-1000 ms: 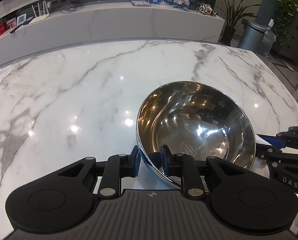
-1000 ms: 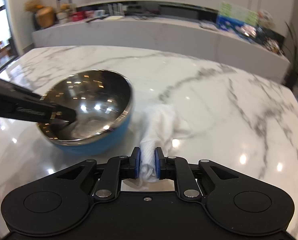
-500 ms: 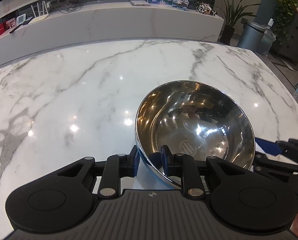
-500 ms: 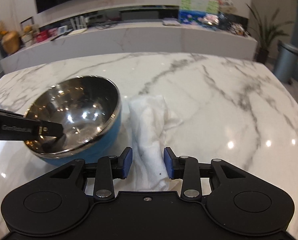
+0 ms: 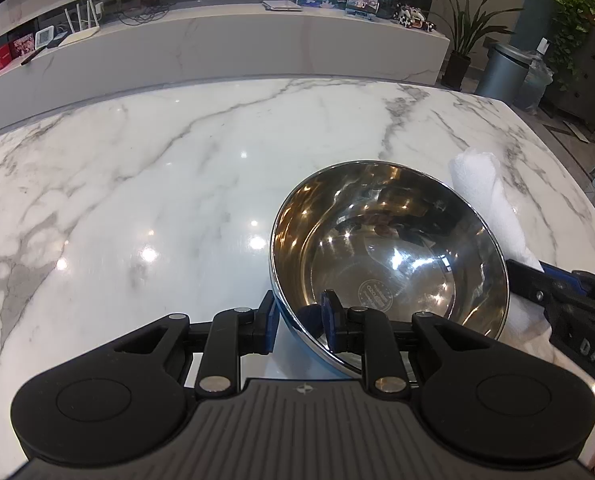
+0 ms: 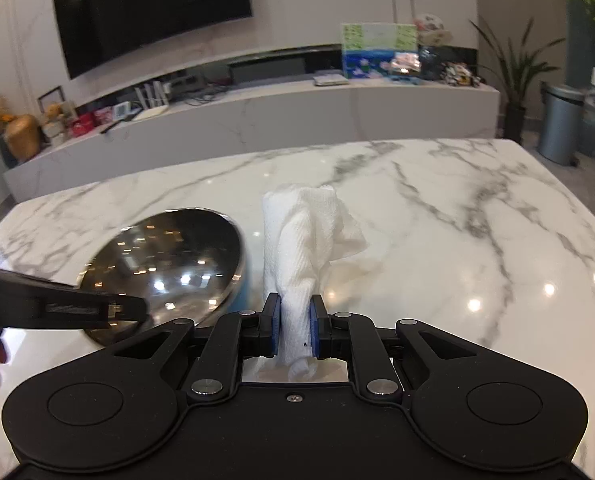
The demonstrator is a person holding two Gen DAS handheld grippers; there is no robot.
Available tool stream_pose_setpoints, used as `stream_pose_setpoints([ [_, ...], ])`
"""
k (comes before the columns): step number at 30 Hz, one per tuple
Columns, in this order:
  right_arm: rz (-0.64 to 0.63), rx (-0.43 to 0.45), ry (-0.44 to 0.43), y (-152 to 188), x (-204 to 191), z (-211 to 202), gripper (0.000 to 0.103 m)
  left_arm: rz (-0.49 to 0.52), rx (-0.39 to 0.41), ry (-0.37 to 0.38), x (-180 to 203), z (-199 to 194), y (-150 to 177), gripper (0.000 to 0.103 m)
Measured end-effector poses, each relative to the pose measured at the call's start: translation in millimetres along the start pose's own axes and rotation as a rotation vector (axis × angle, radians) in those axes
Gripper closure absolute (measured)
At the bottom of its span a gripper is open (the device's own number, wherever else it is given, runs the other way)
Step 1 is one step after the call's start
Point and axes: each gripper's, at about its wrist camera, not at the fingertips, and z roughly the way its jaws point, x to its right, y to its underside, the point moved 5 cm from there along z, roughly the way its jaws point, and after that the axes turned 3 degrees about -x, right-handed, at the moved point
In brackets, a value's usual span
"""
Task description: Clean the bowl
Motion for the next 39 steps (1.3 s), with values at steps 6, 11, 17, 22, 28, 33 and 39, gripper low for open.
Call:
stream_pose_setpoints([
  [6, -0.045, -0.064, -0.024, 8.0, -11.6, 11.6, 0.090, 0.003, 0.001, -0.002, -1.2, -0.4, 0.3, 0.083],
  [11, -0.049, -0.104, -0.037, 15.0, -16.5, 18.8, 0.090, -0.001, 0.000, 0.001, -2.6, -0.4, 0.9, 0.081],
  [17, -0.046, -0.114, -0.039, 16.1, -16.5, 20.7, 0.090, -0.048, -0.029, 0.040, -3.5, 3.3, 4.6, 0.063],
  [22, -0.044, -0.107, -0.040, 15.4, -15.6, 19.8, 0.090, -0.036, -0.029, 0.041, -0.5, 3.3, 4.5, 0.067],
  [28, -0.059, -0.053, -0.027, 7.4, -12.4, 9.5, 0.090, -0.014, -0.003, 0.019, -3.3, 1.7, 0.1, 0.081],
  [33, -0.043, -0.009, -0.029, -0.7, -6.2, 0.9, 0.090, -0.014, 0.016, 0.007, -6.8, -0.2, -4.9, 0.087],
  [39, -0.068, -0.036, -0.041, 2.2, -11.7, 5.5, 0.090, -0.002, 0.023, -0.002, -4.6, 0.3, -3.8, 0.087],
])
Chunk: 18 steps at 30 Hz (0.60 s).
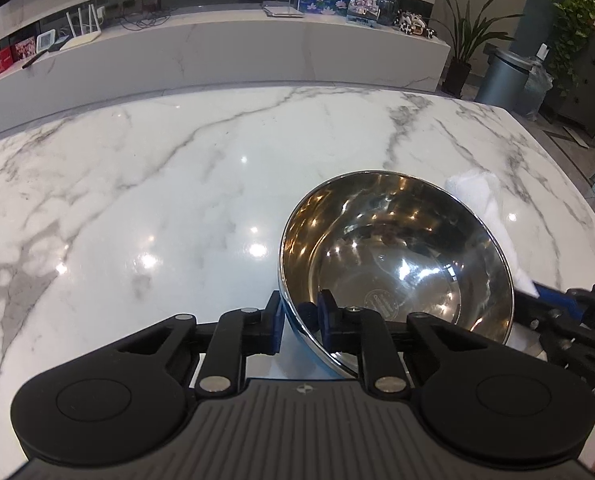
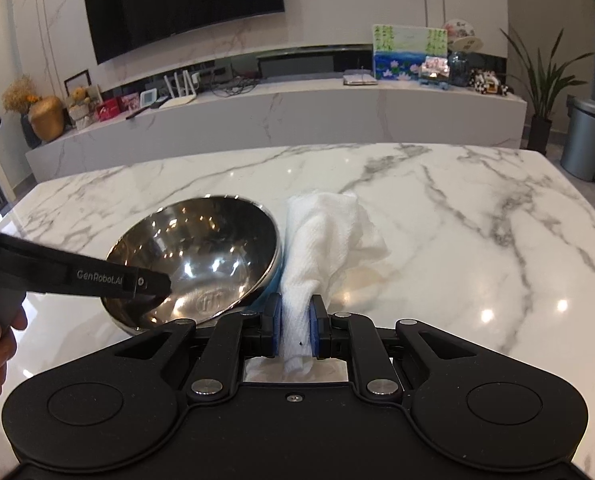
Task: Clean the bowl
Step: 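Keep wiping the blue outer wall with the towel while the left gripper holds the rim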
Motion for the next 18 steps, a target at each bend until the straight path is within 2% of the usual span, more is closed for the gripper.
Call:
stream_pose_setpoints([
  [5, -0.016, -0.063, -0.017, 8.6, -4.7, 11.1, 0.090, -0.013, -0.004, 0.010, -1.8, 0.3, 0.3, 0.087],
  [7, -0.021, -0.075, -0.017, 10.6, -5.7, 12.9, 0.090, -0.031, -0.014, 0.022, -2.9, 1.3, 2.3, 0.081],
  [9, -0.024, -0.082, -0.017, 11.8, -5.9, 13.9, 0.090, -0.042, -0.026, 0.030, -3.4, 2.6, 4.7, 0.070],
  [11, -0.023, -0.085, -0.018, 12.5, -5.5, 14.4, 0.090, -0.050, -0.031, 0.034, -3.8, 3.1, 5.6, 0.069],
  [14, -0.020, -0.080, -0.019, 11.8, -4.0, 13.6, 0.090, -0.040, -0.034, 0.039, -2.0, 3.1, 5.7, 0.069],
  [18, -0.022, -0.036, -0.008, 4.4, 1.3, 5.9, 0.090, -0.009, -0.024, 0.030, 0.3, 2.3, 4.3, 0.079],
])
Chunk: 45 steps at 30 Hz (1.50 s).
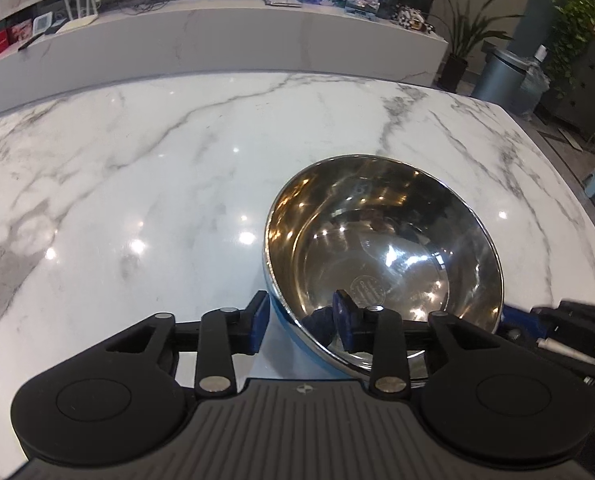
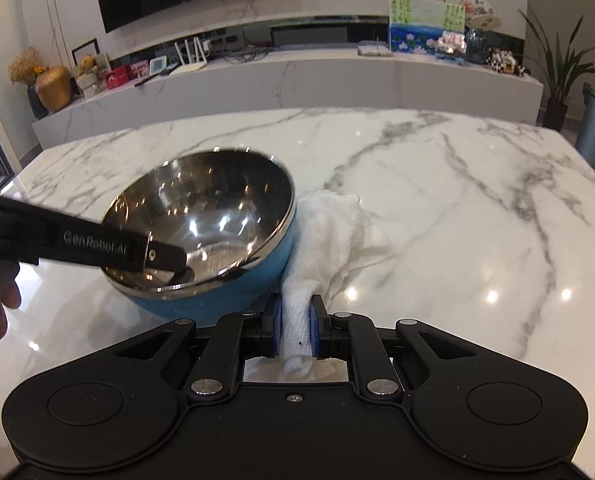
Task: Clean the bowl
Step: 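Keep wiping the blue outer wall with the towel while the left gripper holds the rim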
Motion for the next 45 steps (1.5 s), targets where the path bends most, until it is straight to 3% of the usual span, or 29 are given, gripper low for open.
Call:
stream_pose_setpoints([
  [6, 0.006, 0.067, -0.024, -10.7, 10.1, -14.1, 0.090, 0.010, 0.023, -0.010, -3.6, -1.8, -5.6, 0.087],
  [14, -0.029, 0.009, -0.038, -6.2, 2.0, -4.5, 0.090, 0.006, 0.026, -0.008, -4.2, -0.5, -6.4, 0.087],
  [21, -0.030, -0.066, -0.061, 4.0, -3.8, 9.8, 0.090, -0.007, 0.003, 0.014, -0.8, 3.0, -2.0, 0.075],
  [27, -0.033, -0.069, -0.060, 6.4, -6.0, 9.9, 0.090, 0.003, 0.002, 0.020, -0.2, 2.8, -1.2, 0.074],
  [36, 0.003, 0.010, -0.051, -5.7, 4.9, -3.9, 0.090, 0.019, 0.014, 0.007, -5.7, -1.0, -5.2, 0.086],
  [41, -0.003, 0.060, -0.061, -12.9, 7.7, -11.6, 0.090, 0.020, 0.021, 0.000, -5.8, -1.0, -6.2, 0.086],
  [45, -0.012, 0.037, -0.066, -11.9, 5.8, -7.5, 0.090, -0.017, 0.016, 0.012, -7.5, -0.3, -5.4, 0.083],
])
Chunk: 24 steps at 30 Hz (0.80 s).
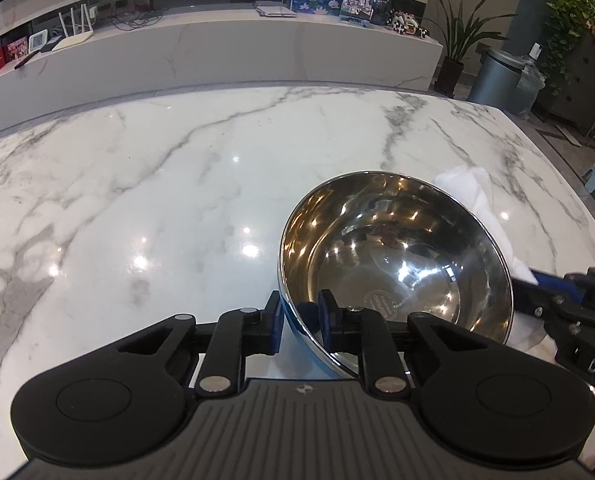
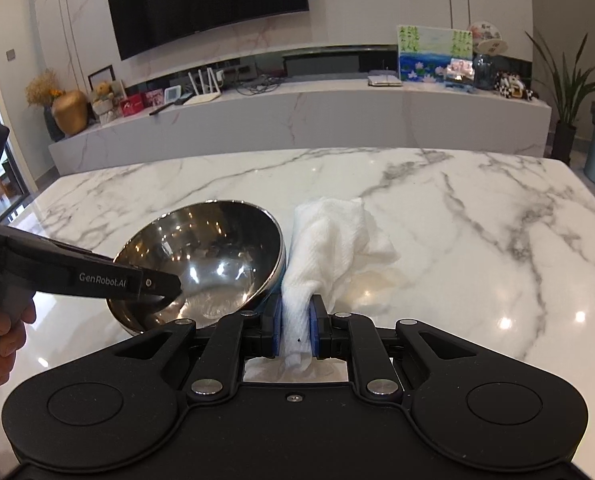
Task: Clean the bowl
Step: 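Keep wiping the blue outer wall with the towel while the left gripper holds the rim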
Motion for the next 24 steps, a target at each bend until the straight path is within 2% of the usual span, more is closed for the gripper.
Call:
stream_pose_setpoints([
  [3, -0.009, -0.021, -0.003, 1.7, -4.0, 3.2, 0.090, -0.040, -0.018, 0.027, -1.5, 2.0, 1.0, 0.072],
  [8, -0.019, -0.067, -0.016, 7.8, -11.1, 10.2, 0.090, -0.075, -0.041, 0.053, -1.3, 3.0, 3.4, 0.065],
  [17, -0.047, -0.109, -0.031, 15.4, -18.3, 16.4, 0.090, -0.057, -0.059, 0.043, 0.7, 5.8, 5.9, 0.066],
  [24, -0.015, -0.024, 0.008, 7.3, -6.3, 4.4, 0.090, -0.037, -0.014, 0.026, -2.8, -0.2, 0.4, 0.083],
])
